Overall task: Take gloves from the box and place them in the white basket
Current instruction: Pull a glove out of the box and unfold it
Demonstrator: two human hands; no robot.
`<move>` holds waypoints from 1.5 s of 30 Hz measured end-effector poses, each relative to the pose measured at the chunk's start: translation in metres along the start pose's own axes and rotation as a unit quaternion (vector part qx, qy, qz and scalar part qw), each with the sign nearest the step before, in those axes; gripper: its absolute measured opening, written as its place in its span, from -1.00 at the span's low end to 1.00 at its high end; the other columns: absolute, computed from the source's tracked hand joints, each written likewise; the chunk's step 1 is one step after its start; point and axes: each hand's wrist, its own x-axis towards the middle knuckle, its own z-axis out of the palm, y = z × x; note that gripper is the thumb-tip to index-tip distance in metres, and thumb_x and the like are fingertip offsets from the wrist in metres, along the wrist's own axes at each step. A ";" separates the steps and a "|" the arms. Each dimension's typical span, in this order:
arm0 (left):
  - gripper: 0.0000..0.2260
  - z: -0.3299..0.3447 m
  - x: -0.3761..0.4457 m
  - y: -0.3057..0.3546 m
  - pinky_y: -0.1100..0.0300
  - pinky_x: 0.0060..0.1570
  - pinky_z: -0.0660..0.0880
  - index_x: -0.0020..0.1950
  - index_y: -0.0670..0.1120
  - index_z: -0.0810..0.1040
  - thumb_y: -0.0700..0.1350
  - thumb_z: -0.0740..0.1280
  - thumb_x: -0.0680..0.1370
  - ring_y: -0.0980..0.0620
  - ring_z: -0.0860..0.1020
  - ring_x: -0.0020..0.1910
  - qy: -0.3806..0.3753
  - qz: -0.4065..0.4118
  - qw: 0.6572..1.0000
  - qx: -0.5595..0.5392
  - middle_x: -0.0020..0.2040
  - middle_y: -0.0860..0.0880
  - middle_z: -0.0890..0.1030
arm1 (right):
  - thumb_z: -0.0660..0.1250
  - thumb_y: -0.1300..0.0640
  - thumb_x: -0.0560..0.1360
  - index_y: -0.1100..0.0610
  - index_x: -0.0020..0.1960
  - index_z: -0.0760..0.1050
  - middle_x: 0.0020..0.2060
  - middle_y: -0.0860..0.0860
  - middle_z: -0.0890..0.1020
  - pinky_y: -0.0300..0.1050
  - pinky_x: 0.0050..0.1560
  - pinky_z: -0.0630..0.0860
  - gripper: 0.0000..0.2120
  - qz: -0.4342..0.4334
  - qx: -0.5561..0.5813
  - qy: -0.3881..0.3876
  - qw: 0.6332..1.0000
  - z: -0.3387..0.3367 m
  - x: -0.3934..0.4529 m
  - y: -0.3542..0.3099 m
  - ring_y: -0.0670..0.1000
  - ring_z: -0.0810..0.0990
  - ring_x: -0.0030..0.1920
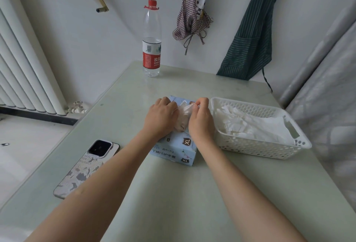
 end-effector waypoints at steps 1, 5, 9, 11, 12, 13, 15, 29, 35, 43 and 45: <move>-0.58 -0.001 0.001 0.000 -0.02 -0.14 0.42 -0.11 -0.19 0.51 0.06 -0.03 0.51 -0.18 0.45 -0.11 -0.001 -0.005 1.000 -0.008 -0.08 -0.15 0.52 | 0.05 0.11 0.67 0.10 0.05 0.31 -0.07 0.01 0.45 -0.11 -0.36 0.25 -0.89 -0.014 0.011 0.002 1.000 -0.003 0.005 -0.003 0.01 0.44 -0.25; -0.64 -0.003 -0.001 0.000 0.03 -0.21 0.32 -0.16 -0.19 0.41 0.01 -0.05 0.52 -0.18 0.42 -0.13 0.010 -0.016 0.999 -0.026 -0.13 -0.17 0.49 | 0.20 0.19 0.62 0.18 0.04 0.46 0.06 0.07 0.38 -0.17 -0.22 0.34 -0.91 -0.076 -0.002 0.050 0.996 -0.022 0.032 -0.018 0.01 0.46 -0.11; -0.62 -0.001 -0.003 -0.001 0.05 -0.26 0.30 -0.21 -0.19 0.41 0.02 -0.07 0.52 -0.19 0.44 -0.17 0.008 -0.020 0.999 -0.043 -0.17 -0.16 0.50 | 0.22 0.25 0.58 0.19 -0.02 0.46 0.02 0.06 0.49 -0.13 -0.01 0.38 -0.94 -0.108 -0.008 0.056 0.993 -0.038 0.053 -0.021 0.04 0.44 0.06; -0.68 -0.003 -0.002 0.000 0.04 -0.23 0.33 -0.15 -0.18 0.43 -0.02 -0.01 0.54 -0.22 0.47 -0.12 0.003 -0.029 0.998 -0.052 -0.15 -0.15 0.51 | 0.20 0.22 0.59 0.17 0.00 0.46 -0.06 0.02 0.55 -0.11 -0.01 0.44 -0.93 -0.083 -0.006 -0.022 0.996 -0.042 0.059 -0.020 0.03 0.49 -0.01; -0.74 -0.004 -0.001 0.001 0.03 -0.16 0.37 -0.05 -0.17 0.46 -0.06 0.04 0.57 -0.21 0.49 -0.06 0.003 -0.042 0.997 -0.060 -0.09 -0.15 0.53 | 0.20 0.21 0.58 0.15 0.00 0.46 -0.11 0.00 0.56 -0.11 -0.05 0.47 -0.92 -0.064 -0.009 -0.064 0.996 -0.043 0.059 -0.021 0.02 0.51 -0.07; -0.78 -0.006 0.001 0.001 0.01 -0.09 0.41 0.10 -0.15 0.46 -0.09 0.10 0.59 -0.19 0.50 -0.01 0.000 -0.063 0.995 -0.077 0.00 -0.14 0.55 | 0.19 0.21 0.58 0.12 0.01 0.47 -0.15 -0.02 0.56 -0.10 -0.08 0.49 -0.92 -0.049 -0.014 -0.093 0.994 -0.044 0.060 -0.022 0.01 0.53 -0.11; -0.74 -0.015 0.002 0.004 0.02 0.02 0.46 0.29 -0.06 0.40 -0.07 0.18 0.60 -0.09 0.53 0.04 0.007 -0.094 0.986 -0.141 0.13 -0.09 0.55 | 0.16 0.23 0.56 0.09 0.04 0.49 -0.15 -0.03 0.57 -0.08 -0.10 0.52 -0.85 -0.032 -0.020 -0.122 0.992 -0.046 0.060 -0.022 0.01 0.55 -0.11; -0.69 -0.019 0.008 0.025 0.08 -0.07 0.32 0.05 -0.05 0.51 0.14 0.34 0.48 -0.09 0.47 0.08 -0.141 -0.068 0.987 0.038 -0.08 0.03 0.52 | -0.02 0.28 0.59 0.24 0.14 0.39 -0.16 -0.05 0.45 -0.25 -0.25 0.33 -0.76 0.008 0.094 -0.044 0.995 -0.065 0.070 -0.047 -0.04 0.43 -0.12; -0.34 -0.034 0.009 0.038 0.00 0.19 0.42 0.40 0.11 0.35 0.14 0.40 0.32 -0.03 0.46 0.18 -0.061 -0.041 0.978 -0.196 0.23 -0.02 0.45 | 0.13 0.15 0.53 0.19 0.02 0.46 -0.05 0.01 0.53 -0.11 -0.13 0.37 -0.82 0.029 0.036 -0.159 0.986 -0.072 0.072 -0.035 0.02 0.47 -0.05; -0.80 -0.026 0.009 0.040 0.06 -0.09 0.44 0.05 -0.04 0.64 0.01 0.40 0.50 -0.10 0.55 -0.10 0.019 0.001 0.998 -0.058 -0.08 -0.03 0.62 | 0.07 0.18 0.65 0.25 0.13 0.44 -0.06 0.02 0.50 -0.16 -0.12 0.34 -0.78 -0.014 0.069 -0.029 0.997 -0.080 0.074 -0.045 0.00 0.45 -0.06; -0.81 -0.030 0.009 0.037 0.09 -0.12 0.39 0.09 -0.01 0.61 0.01 0.33 0.53 -0.07 0.53 -0.13 -0.033 -0.043 0.998 -0.029 -0.07 -0.01 0.63 | 0.05 0.22 0.64 0.27 0.06 0.41 -0.20 -0.03 0.48 -0.19 -0.23 0.31 -0.81 -0.022 0.127 0.093 0.987 -0.087 0.075 -0.050 0.00 0.43 -0.16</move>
